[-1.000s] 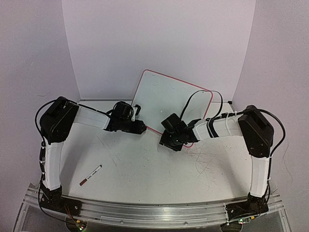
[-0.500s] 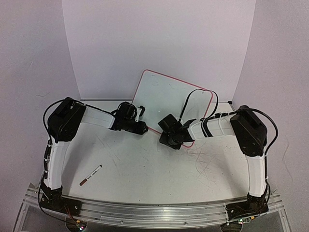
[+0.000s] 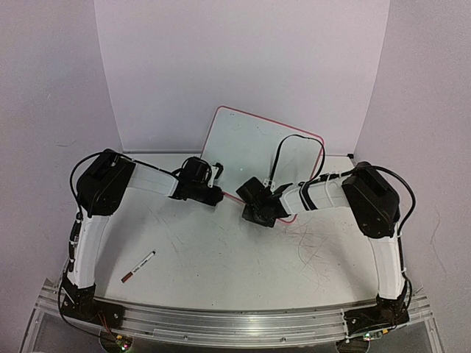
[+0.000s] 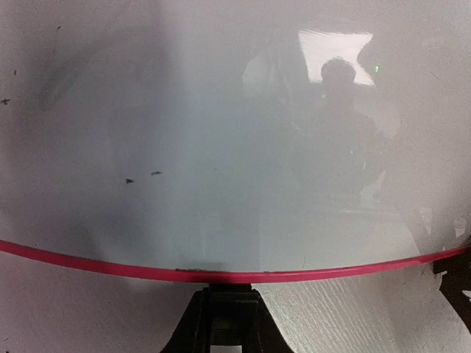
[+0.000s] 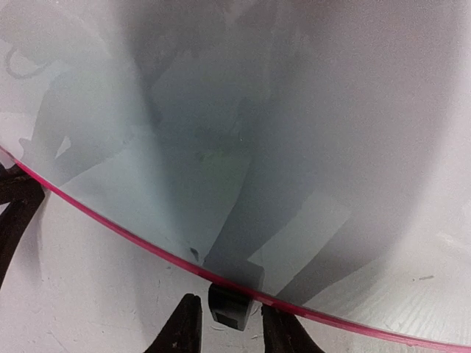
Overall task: Write a sentence on the whiteboard
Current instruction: Pick up the whiteboard stand from the center of the board, then move the whiteboard stand to the center of the board, then pick up the whiteboard marker from the corner of the board, then pass from the left arm to the right
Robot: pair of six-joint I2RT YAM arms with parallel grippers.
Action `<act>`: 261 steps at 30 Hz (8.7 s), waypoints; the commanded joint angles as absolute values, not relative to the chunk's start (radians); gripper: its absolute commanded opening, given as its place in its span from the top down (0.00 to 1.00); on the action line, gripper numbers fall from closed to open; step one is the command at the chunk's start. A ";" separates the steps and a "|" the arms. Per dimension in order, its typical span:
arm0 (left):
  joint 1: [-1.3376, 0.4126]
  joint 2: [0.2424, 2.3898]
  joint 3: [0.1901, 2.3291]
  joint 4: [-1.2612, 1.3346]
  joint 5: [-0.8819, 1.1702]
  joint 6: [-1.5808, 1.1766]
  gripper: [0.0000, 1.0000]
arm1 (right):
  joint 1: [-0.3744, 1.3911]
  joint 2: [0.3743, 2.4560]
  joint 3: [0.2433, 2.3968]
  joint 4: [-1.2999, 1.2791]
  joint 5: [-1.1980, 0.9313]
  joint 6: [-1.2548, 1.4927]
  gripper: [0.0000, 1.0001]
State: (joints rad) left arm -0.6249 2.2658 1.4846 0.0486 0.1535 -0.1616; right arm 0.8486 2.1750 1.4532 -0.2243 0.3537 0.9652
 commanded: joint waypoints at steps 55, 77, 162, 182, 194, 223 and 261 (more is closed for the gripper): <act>-1.128 1.825 0.929 0.049 -0.302 -0.766 1.00 | 0.858 1.692 0.699 0.216 0.101 0.522 0.99; -1.123 1.808 0.899 0.032 -0.437 -0.722 1.00 | 0.872 1.750 0.786 0.207 0.149 0.511 0.96; -1.091 1.924 1.066 0.009 -0.333 -0.561 0.68 | 0.903 1.700 0.755 0.152 0.356 0.638 0.97; -1.081 1.932 1.090 0.007 -0.305 -0.542 0.65 | 0.902 1.673 0.762 0.143 0.373 0.591 0.69; -1.100 1.630 0.866 -0.012 -0.146 -0.597 0.19 | 0.921 1.498 0.721 0.051 0.243 0.486 0.26; -0.796 1.456 0.711 -0.703 -0.336 -0.869 0.24 | 0.922 1.332 0.672 0.125 0.162 0.415 0.23; -0.949 1.098 0.666 0.142 0.173 -0.491 1.00 | 0.922 1.495 0.827 0.397 -0.486 0.466 0.30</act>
